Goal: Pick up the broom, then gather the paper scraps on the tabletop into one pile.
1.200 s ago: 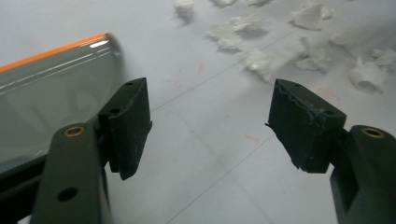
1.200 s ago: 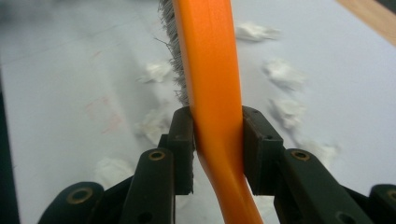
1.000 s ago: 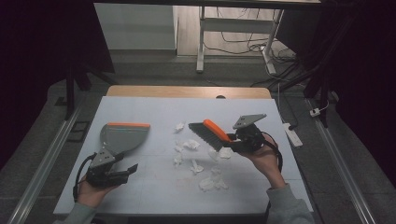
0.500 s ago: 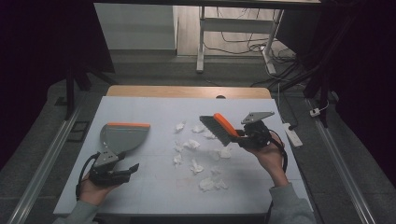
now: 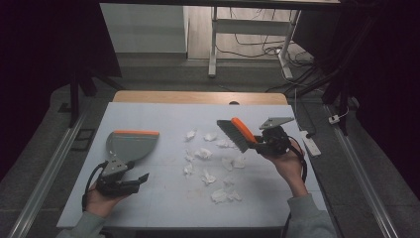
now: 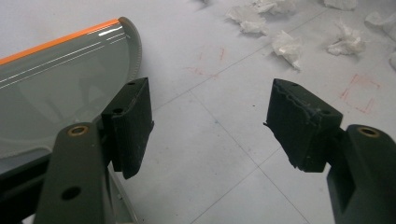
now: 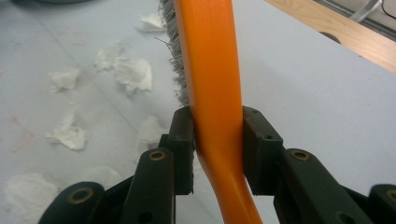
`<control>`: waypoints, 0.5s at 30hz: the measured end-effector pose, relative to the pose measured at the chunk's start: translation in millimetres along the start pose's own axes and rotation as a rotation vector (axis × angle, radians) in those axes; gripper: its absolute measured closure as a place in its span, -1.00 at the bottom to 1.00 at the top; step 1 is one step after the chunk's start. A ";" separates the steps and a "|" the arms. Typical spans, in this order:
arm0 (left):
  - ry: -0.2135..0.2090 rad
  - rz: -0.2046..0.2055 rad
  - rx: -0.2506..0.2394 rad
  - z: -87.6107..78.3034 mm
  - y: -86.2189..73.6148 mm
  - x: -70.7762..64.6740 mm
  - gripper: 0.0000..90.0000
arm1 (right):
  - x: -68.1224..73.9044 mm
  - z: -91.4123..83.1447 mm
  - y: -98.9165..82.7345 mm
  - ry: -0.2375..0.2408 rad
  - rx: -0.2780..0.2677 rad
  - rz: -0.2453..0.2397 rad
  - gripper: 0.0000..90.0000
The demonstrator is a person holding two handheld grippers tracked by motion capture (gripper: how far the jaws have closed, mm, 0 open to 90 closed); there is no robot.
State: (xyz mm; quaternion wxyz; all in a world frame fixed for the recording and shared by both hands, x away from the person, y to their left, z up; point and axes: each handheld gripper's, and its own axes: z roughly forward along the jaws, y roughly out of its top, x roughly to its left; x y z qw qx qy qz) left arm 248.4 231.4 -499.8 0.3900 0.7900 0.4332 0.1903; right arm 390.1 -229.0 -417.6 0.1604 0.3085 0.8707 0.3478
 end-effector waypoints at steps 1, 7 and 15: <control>-0.002 0.001 0.001 0.5 -0.1 -0.3 -0.28 | -2.9 1.2 0.8 -0.005 0.000 0.004 0.51; 0.016 0.001 -0.016 -1.7 -1.7 -1.3 -0.28 | -28.7 14.6 16.1 -0.049 0.042 0.039 0.51; 0.009 -0.004 -0.005 -1.5 -3.8 3.0 -0.29 | -50.7 39.5 32.5 -0.104 0.158 0.038 0.51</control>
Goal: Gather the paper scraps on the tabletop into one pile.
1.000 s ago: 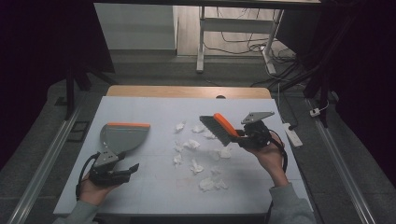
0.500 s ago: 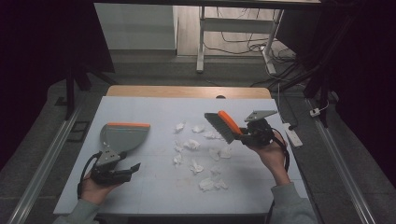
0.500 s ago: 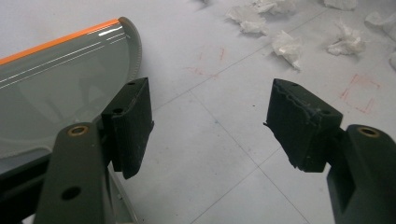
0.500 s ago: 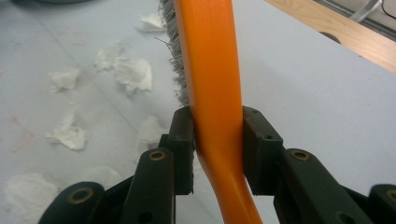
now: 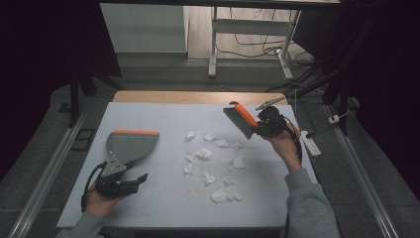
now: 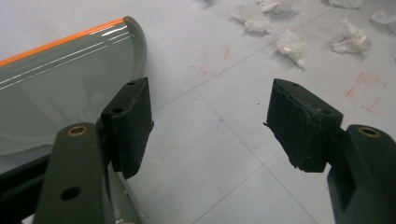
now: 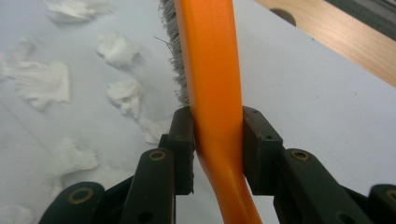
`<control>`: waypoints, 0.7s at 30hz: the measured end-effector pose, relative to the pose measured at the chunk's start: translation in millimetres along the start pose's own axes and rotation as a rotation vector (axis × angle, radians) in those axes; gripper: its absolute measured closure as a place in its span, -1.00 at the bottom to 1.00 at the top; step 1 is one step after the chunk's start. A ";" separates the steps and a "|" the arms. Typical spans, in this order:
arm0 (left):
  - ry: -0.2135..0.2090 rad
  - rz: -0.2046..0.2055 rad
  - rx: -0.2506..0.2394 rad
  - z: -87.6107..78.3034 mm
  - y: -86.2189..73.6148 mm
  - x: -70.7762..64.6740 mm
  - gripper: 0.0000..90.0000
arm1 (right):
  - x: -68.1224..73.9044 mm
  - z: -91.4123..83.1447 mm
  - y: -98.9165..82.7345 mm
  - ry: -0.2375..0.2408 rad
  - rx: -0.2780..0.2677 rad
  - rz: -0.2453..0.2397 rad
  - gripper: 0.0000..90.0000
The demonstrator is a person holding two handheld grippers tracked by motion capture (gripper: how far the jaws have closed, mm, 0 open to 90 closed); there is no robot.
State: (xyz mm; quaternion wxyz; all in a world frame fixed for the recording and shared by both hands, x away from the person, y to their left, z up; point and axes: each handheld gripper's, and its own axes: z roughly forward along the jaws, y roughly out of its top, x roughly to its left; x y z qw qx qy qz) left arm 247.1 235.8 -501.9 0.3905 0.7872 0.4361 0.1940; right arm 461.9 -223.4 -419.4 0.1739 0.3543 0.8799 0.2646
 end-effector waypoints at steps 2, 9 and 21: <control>-0.001 0.001 0.002 -0.2 0.2 0.5 -0.29 | -1.5 4.2 3.5 -0.013 0.030 -0.002 0.51; -0.009 -0.005 -0.002 -0.8 -1.7 3.6 -0.29 | -3.9 18.0 16.3 -0.060 0.121 -0.021 0.51; -0.017 0.001 -0.001 0.4 -2.7 2.9 -0.29 | 5.4 44.8 26.1 -0.076 0.234 -0.075 0.51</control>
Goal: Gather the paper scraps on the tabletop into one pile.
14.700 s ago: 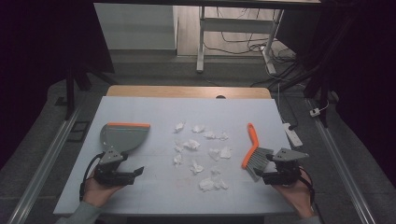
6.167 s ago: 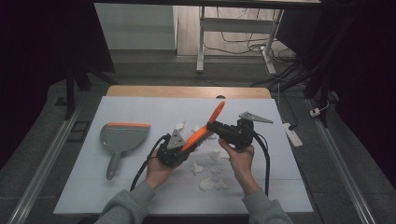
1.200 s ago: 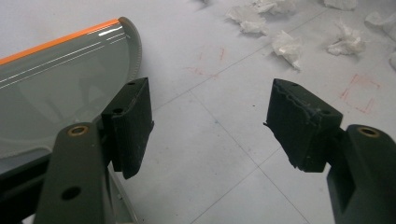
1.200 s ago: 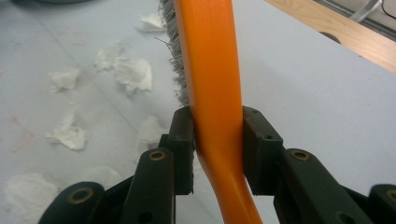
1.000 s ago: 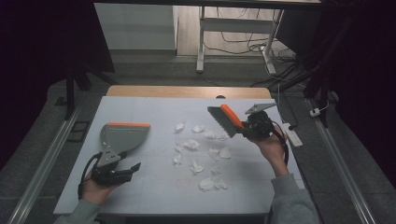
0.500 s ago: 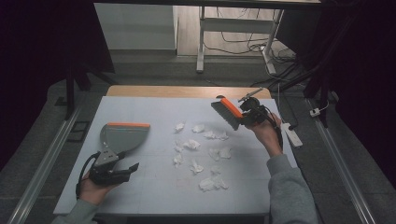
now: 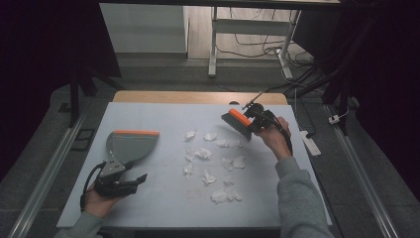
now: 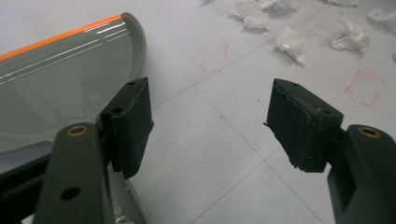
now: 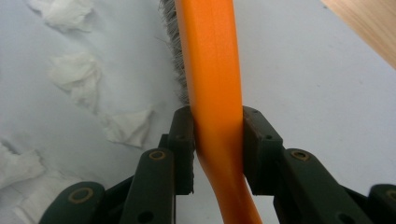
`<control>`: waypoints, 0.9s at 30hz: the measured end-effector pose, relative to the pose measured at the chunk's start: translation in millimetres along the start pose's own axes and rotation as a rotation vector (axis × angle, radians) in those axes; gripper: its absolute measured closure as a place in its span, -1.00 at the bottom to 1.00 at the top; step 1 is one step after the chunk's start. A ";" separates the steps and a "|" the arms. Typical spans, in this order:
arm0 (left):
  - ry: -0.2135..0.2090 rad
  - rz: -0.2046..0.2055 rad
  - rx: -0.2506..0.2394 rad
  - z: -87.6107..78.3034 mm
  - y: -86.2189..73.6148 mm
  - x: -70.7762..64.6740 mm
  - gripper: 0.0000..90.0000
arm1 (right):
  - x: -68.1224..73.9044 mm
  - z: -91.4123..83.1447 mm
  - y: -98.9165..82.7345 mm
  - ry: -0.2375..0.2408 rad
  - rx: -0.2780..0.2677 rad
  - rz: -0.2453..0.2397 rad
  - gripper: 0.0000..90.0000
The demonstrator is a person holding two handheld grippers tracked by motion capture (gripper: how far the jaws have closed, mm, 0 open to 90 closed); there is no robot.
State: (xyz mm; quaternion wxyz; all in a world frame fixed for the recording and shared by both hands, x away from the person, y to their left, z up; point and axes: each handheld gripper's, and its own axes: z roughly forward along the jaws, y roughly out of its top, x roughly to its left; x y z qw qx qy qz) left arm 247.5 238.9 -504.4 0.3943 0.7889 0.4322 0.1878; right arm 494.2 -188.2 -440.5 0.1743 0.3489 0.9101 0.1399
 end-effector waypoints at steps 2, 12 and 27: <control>0.001 0.000 -0.001 0.0 0.2 -0.5 -0.29 | 6.2 1.9 3.1 -0.002 0.016 -0.026 0.51; -0.005 -0.001 -0.003 -0.4 -0.6 0.0 -0.29 | 36.9 4.7 11.3 0.034 0.035 -0.119 0.51; -0.009 -0.002 0.001 0.5 -1.0 0.6 -0.29 | 46.9 -11.2 8.3 0.112 -0.015 -0.141 0.56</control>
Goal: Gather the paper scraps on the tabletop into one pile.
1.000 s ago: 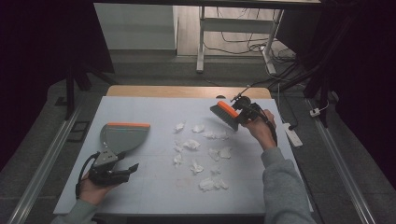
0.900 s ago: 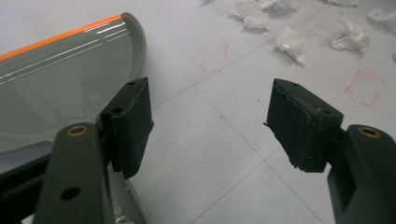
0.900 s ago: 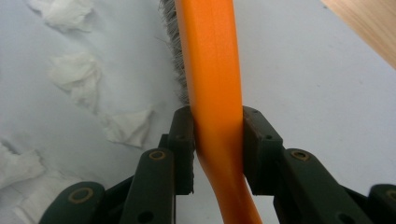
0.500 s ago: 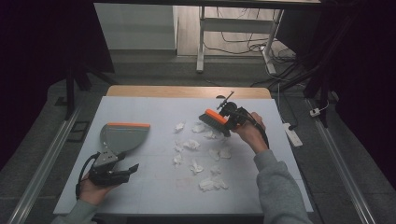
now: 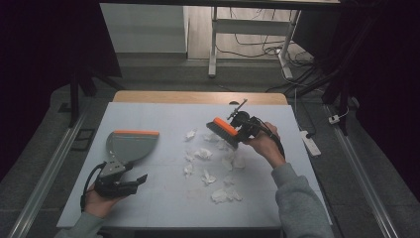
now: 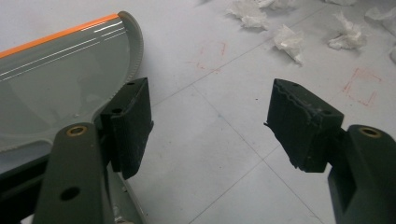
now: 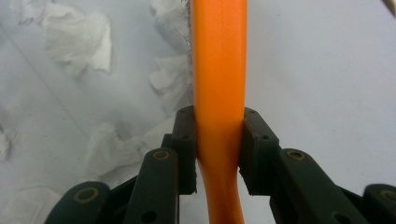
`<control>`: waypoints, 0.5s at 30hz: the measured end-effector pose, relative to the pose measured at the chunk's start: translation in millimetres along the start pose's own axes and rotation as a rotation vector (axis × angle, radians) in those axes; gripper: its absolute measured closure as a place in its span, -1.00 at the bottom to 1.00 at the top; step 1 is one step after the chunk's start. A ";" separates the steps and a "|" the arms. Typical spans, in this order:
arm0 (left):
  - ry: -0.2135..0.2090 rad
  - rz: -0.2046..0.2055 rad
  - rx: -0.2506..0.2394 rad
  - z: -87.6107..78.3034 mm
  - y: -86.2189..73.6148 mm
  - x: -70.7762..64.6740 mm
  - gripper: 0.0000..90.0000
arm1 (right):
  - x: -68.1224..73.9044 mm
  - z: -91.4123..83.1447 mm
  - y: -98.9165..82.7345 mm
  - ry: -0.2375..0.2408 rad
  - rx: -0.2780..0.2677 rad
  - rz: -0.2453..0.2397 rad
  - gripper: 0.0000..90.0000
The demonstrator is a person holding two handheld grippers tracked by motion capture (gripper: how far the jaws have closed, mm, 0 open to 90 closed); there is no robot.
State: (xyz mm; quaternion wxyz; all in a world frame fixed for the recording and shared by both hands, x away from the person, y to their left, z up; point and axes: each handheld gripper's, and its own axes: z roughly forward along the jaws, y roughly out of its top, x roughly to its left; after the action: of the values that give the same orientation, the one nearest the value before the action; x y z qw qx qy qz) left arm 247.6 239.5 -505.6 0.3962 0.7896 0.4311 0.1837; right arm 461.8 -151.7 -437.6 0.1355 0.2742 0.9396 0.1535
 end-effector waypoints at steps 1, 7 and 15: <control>0.000 0.000 0.000 0.1 0.0 0.0 -0.29 | -2.8 -0.1 0.3 -0.006 -0.005 0.005 0.56; 0.003 -0.004 0.001 -0.1 -0.3 1.0 -0.29 | -18.1 8.3 11.7 -0.061 0.012 0.012 0.56; 0.005 -0.007 0.001 0.0 -0.9 2.4 -0.29 | -16.7 25.9 33.8 -0.052 0.069 -0.064 0.56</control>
State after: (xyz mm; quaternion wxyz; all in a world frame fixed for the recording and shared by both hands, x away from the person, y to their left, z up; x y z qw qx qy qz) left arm 248.5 241.7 -506.4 0.3954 0.7878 0.4350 0.1839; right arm 500.2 -128.3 -446.3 0.1552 0.2524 0.9488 0.1095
